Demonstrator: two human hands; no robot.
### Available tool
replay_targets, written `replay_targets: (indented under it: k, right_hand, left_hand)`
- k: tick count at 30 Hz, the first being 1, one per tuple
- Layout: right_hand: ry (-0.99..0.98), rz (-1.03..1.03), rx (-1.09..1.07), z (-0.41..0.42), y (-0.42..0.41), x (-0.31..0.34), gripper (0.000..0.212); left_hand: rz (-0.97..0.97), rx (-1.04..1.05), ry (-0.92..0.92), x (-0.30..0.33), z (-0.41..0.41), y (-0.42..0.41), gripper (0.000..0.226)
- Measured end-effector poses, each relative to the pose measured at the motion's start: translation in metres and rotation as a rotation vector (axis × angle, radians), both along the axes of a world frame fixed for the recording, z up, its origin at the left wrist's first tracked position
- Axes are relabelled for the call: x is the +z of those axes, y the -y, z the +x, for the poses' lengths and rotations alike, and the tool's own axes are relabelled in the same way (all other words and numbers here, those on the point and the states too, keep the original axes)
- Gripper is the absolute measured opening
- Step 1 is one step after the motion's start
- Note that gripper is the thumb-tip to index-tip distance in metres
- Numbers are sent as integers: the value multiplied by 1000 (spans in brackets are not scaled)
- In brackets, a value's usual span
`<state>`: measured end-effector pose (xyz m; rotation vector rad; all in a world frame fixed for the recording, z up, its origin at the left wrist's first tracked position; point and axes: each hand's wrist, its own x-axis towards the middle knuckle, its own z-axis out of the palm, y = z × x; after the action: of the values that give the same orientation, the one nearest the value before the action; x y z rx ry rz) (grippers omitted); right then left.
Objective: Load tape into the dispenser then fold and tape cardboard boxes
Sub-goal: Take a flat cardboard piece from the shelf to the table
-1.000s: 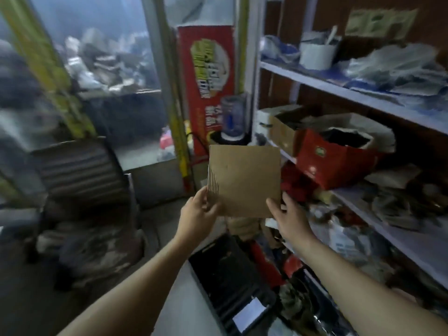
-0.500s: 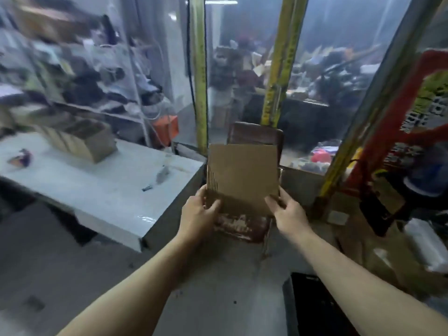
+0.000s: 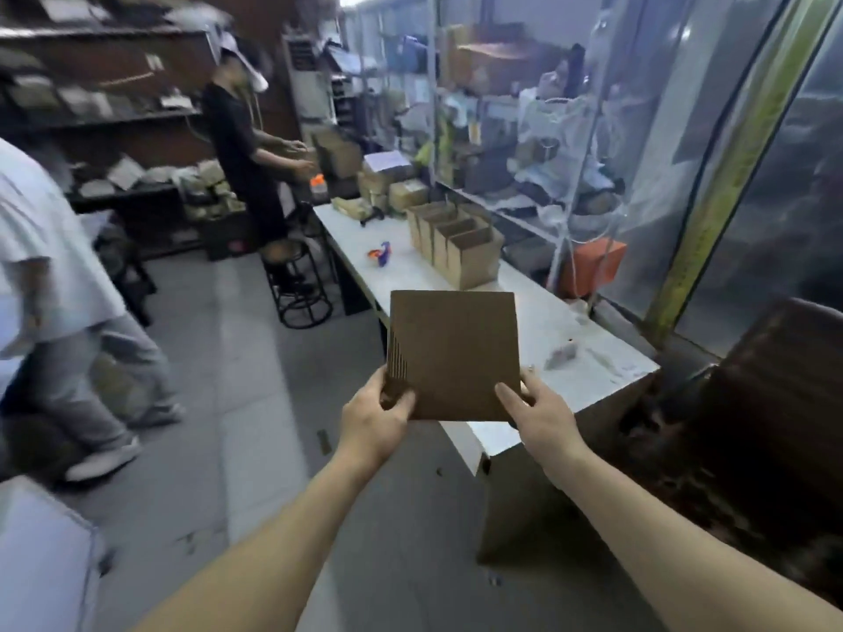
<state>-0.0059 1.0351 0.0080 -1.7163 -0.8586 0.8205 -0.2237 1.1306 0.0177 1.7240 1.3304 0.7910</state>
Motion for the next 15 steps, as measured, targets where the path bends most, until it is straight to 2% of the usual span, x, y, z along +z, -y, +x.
replay_targets:
  k: [4, 7, 15]
  right_hand:
    - [-5, -10, 162, -32, -75, -5, 36]
    - [14, -16, 221, -54, -134, -8, 36]
    - [20, -3, 126, -91, -295, -12, 36]
  left_hand:
    - [-32, 106, 4, 0, -47, -49, 43]
    - [-40, 145, -2, -9, -72, -104, 47]
    - [-35, 57, -11, -12, -101, -291, 50]
